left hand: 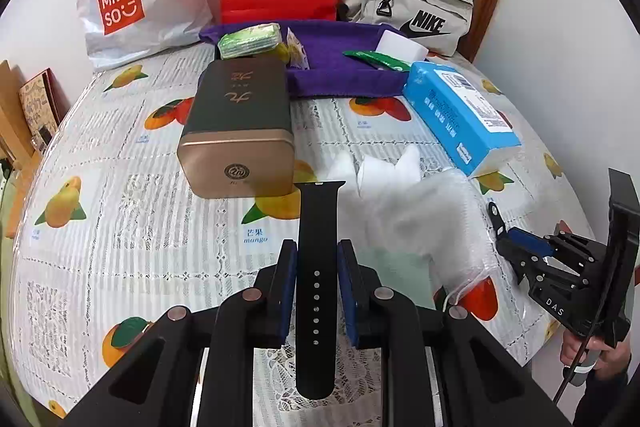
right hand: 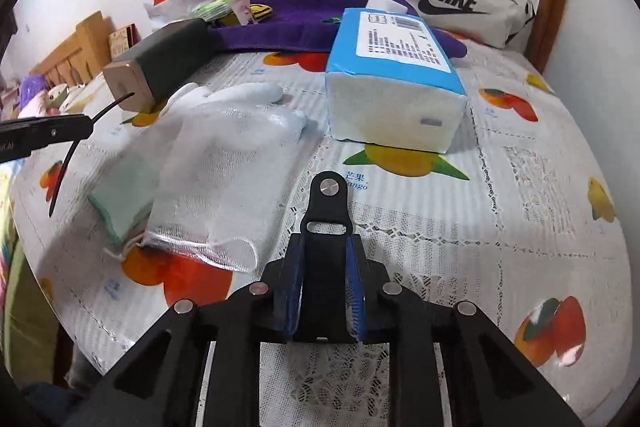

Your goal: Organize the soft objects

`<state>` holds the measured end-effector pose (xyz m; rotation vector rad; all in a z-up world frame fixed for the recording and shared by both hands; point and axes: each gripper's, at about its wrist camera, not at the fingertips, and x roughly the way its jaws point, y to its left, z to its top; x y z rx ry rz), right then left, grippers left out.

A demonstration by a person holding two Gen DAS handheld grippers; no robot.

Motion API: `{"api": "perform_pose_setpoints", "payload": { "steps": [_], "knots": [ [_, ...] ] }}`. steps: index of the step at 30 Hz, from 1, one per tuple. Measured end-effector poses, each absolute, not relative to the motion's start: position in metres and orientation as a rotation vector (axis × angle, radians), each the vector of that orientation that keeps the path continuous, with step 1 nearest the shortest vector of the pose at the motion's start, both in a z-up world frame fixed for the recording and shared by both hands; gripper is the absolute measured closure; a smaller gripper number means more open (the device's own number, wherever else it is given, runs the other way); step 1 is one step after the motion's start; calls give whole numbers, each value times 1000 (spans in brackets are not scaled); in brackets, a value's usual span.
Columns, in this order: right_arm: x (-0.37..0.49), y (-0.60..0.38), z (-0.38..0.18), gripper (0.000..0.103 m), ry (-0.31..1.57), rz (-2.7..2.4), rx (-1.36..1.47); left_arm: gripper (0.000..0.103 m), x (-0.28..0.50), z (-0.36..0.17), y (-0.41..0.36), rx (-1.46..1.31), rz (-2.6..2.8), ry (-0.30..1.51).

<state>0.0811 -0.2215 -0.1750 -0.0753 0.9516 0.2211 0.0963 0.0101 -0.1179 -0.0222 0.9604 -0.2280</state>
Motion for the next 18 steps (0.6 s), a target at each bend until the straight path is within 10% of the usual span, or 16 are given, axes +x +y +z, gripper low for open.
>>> {"api": "perform_pose_setpoints", "payload": {
  "steps": [18],
  "knots": [
    [93,-234,-99,83,828,261,-11,83,106,-71,12,-41,-248,878]
  ]
}}
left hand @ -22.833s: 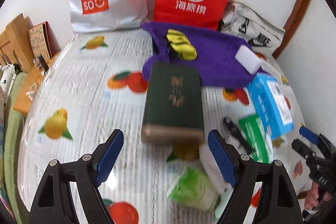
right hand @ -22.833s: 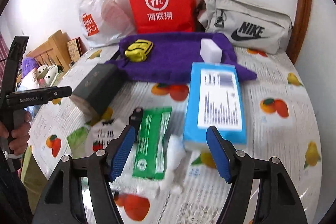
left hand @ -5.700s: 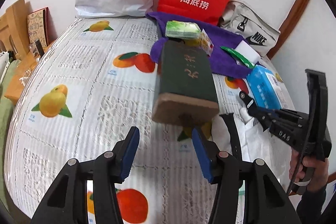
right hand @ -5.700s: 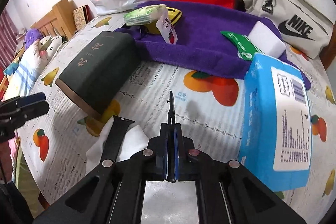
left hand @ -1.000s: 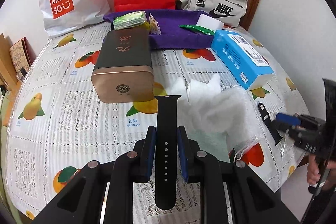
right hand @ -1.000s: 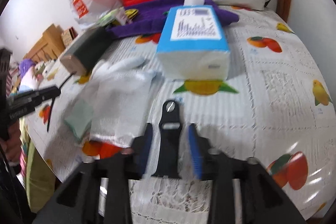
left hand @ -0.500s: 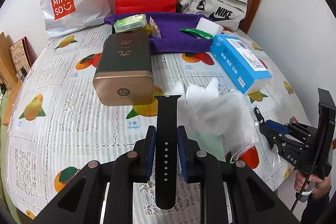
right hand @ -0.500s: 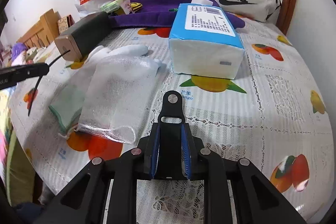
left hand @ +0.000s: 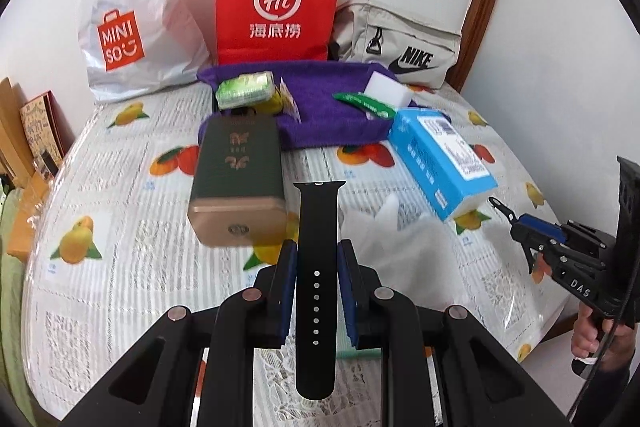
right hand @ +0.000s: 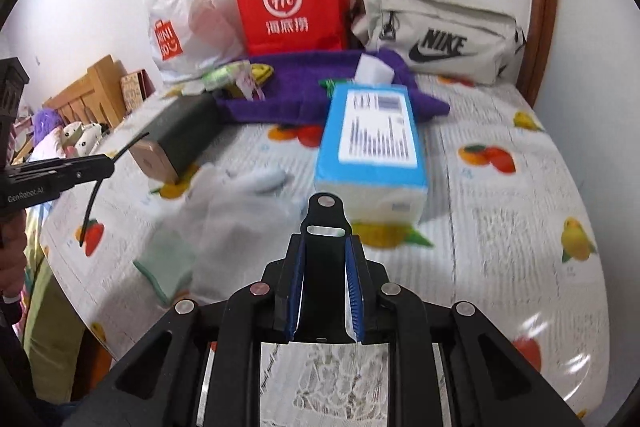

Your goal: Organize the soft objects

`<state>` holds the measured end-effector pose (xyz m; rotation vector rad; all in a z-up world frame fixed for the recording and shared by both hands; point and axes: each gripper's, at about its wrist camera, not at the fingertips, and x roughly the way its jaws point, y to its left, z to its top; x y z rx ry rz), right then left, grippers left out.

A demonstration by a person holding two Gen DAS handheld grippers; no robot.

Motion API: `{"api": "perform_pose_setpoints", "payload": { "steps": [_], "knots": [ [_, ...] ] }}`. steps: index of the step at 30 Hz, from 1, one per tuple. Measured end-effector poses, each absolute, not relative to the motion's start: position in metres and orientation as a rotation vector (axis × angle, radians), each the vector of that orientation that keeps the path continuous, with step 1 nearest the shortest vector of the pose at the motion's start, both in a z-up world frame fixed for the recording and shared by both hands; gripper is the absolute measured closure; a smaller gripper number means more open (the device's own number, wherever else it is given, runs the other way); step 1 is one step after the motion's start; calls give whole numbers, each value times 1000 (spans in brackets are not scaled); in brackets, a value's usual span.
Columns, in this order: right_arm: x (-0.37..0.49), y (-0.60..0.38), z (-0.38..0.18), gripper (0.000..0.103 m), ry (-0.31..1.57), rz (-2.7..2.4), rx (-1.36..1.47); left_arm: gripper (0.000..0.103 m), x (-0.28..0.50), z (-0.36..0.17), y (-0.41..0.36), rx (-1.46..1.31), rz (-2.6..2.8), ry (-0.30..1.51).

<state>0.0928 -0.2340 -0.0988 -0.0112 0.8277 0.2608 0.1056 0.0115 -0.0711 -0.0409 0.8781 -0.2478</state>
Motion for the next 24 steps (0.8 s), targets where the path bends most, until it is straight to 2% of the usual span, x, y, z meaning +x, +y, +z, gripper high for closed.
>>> {"api": "perform_pose_setpoints", "payload": {
  "steps": [13,24],
  "knots": [
    [152,-222,-41,83,714,317,-30,83,154,-44,16,-67,-227,839],
    [229,-213,-29,83,692,351,-14,83,219,-39,15,-71,-201,835]
  ]
}}
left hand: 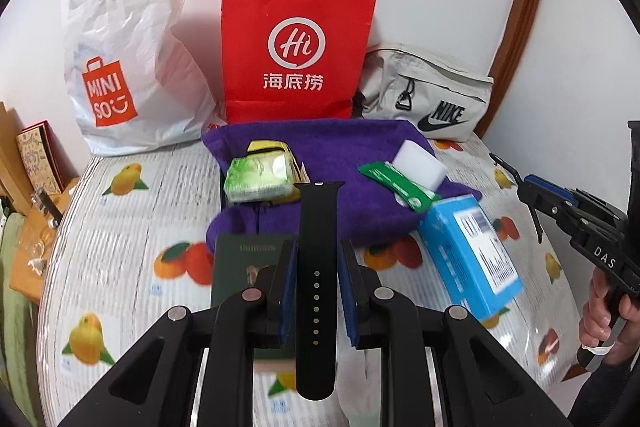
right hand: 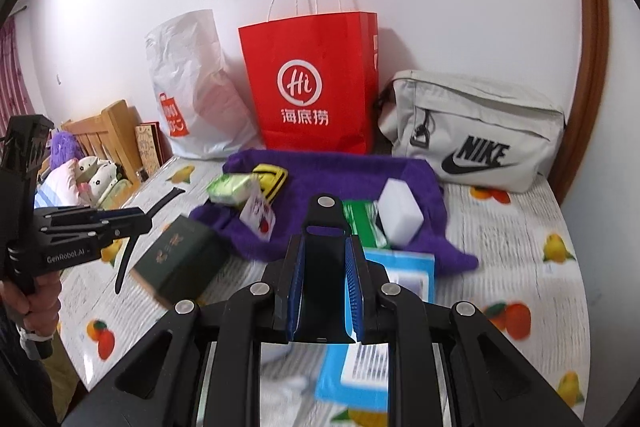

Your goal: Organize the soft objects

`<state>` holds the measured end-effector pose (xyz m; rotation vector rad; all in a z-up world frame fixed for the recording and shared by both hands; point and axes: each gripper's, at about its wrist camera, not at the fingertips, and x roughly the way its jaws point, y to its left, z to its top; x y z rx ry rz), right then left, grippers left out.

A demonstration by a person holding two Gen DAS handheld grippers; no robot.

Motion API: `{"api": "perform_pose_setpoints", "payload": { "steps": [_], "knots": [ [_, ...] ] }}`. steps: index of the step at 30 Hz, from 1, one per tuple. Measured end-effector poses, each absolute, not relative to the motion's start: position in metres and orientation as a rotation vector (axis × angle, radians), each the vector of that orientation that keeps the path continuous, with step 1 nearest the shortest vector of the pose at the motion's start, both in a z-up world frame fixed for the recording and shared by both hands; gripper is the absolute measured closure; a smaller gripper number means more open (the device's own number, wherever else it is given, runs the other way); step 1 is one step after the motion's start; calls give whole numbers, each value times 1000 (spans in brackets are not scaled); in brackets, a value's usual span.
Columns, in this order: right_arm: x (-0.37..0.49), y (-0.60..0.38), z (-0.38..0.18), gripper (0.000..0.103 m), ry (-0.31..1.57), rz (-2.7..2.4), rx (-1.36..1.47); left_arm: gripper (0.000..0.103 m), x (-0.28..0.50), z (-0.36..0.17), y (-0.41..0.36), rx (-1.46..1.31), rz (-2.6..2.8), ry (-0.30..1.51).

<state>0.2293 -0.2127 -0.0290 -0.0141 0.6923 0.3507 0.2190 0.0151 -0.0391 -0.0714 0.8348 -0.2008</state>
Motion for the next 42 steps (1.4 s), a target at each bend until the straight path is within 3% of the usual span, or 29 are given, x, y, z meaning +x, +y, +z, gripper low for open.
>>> {"api": "perform_pose_setpoints", "payload": {
  "steps": [26,42],
  "knots": [
    [383,-194,-68,83,753,376,-43,83,380,-64,4,-73,-175,904],
    [406,-198,-112,82,882,361,-54,83,406,-98,15,-129,-169,982]
  ]
}}
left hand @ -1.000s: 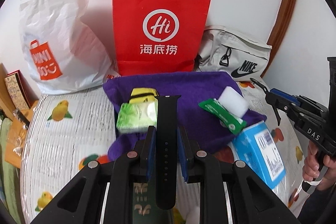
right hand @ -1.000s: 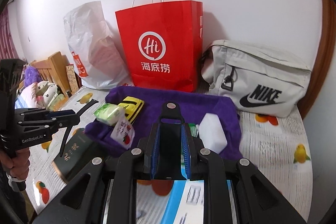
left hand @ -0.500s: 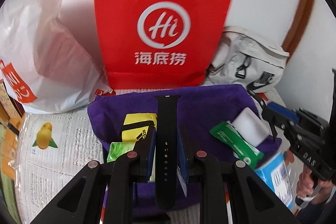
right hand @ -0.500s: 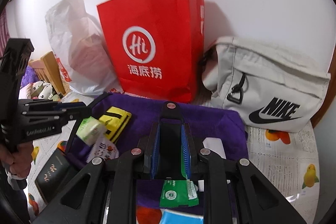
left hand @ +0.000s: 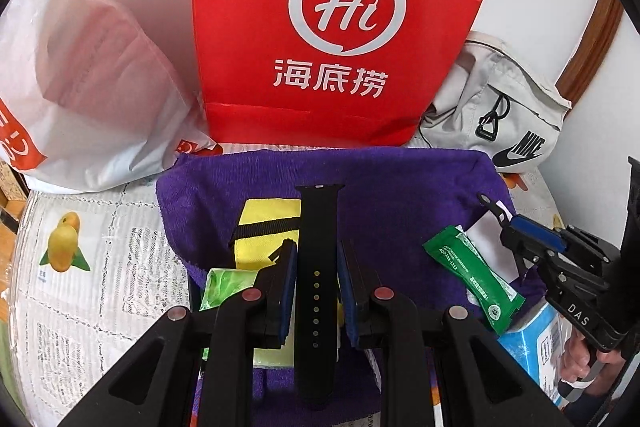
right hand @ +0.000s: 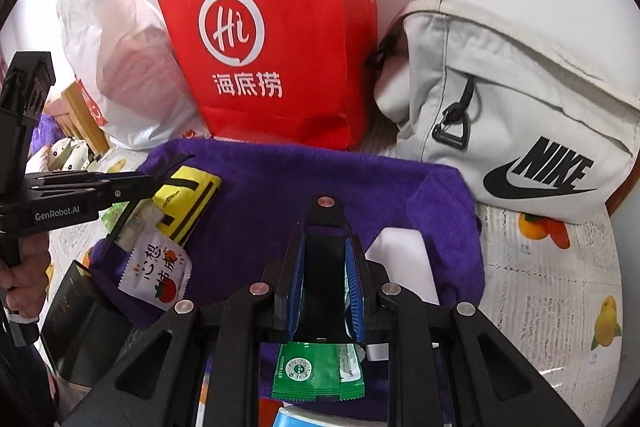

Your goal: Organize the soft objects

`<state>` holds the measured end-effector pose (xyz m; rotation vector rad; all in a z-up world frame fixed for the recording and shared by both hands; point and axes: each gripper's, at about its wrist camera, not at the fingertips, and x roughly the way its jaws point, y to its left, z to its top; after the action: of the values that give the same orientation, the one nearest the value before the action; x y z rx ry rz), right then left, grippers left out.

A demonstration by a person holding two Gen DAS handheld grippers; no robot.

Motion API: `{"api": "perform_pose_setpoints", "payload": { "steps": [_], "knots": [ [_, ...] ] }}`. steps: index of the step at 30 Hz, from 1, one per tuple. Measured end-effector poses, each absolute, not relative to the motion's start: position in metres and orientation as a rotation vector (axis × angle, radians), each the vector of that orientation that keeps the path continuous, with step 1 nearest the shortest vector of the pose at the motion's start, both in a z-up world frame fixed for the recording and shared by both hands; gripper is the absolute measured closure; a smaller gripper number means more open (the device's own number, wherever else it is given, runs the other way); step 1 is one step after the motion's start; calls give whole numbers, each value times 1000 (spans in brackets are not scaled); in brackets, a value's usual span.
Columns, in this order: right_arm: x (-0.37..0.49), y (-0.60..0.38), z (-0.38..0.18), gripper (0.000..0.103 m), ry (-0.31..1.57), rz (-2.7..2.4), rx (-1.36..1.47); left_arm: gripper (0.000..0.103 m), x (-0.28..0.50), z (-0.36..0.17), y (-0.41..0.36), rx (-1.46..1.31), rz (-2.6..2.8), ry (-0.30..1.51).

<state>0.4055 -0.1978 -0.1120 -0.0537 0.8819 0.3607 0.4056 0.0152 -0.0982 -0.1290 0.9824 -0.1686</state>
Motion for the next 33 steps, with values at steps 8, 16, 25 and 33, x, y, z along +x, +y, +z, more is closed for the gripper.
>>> {"api": "perform_pose_setpoints", "payload": {
  "steps": [8,16,25,33],
  "knots": [
    [415,-194,-132,82,965,347,-68,83,411,-106,17,-144,-171,1003],
    [422,-193,-144,82,1033,344,-56,83,412,-108,18,-156,-175,1013],
    [418,-197,-133,74,1013,360,-36,82,411,-107,17,-152,-183,1019],
    [404,-194,-106,59,940,362,-43,69,401,-90,21,-143,-154,993]
  ]
}}
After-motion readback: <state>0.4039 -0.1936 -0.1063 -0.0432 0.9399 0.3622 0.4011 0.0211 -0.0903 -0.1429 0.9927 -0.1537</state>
